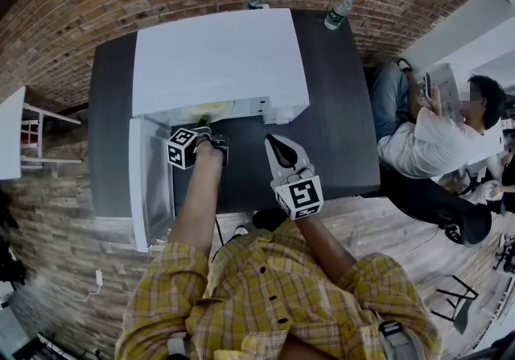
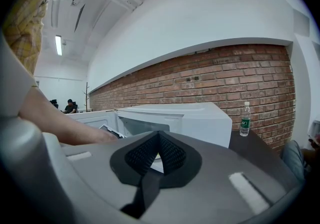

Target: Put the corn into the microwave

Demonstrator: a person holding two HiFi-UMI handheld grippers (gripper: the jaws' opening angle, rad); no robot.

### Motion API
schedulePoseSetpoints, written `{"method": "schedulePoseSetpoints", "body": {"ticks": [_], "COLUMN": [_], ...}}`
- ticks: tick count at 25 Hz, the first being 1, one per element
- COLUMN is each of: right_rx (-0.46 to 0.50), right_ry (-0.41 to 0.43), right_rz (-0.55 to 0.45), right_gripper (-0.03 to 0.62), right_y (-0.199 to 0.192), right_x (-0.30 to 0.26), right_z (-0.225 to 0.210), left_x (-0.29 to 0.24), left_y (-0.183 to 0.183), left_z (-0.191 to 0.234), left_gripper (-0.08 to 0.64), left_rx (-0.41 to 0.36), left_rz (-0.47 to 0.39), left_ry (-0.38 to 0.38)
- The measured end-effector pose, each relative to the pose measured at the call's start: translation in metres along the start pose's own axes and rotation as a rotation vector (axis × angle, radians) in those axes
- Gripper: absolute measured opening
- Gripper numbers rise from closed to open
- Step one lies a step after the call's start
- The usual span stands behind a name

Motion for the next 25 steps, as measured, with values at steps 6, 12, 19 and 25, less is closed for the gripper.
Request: {"method": "schedulePoseSetpoints", "body": {"ticks": [6, 12, 19, 25], "right_rx": [0.001, 0.004, -0.008, -0.019], "right_ry": [-0.002, -0.008, -0.033, -0.047], "right_rz": [0.003, 0.002, 0.001, -0.002], "right_gripper": [0.003, 0.003, 0.003, 0.003], "right_y": [-0.001, 0.001, 0.0, -0.001], "right_x": [0.001, 0.004, 0.01, 0.018], "right_z": [0.001, 0.002, 0.005, 0.01], "left_x": [-0.006, -0.004, 0.022, 0.05], "left_y": [0.004, 0.002, -0.01, -0.021], "left_z": [0.003, 0.002, -0.002, -0.014], "left_gripper": [0.16, 0.163, 0.122, 0.0], "left_rx": [0.015, 0.024, 0.028, -0.069], "left_rz": [0.01, 0.041, 0.059, 0.101], "left_ry": [-0.007, -0.035, -0.124, -0.222]}}
Point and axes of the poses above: the fingertips, and each gripper's own axes: x backward along the fingers, z to its left, y out of its top, the point moved 9 cm from there along x, backward along the fingers, and after that the axes turned 1 degree about y, right-handed, at the moved point
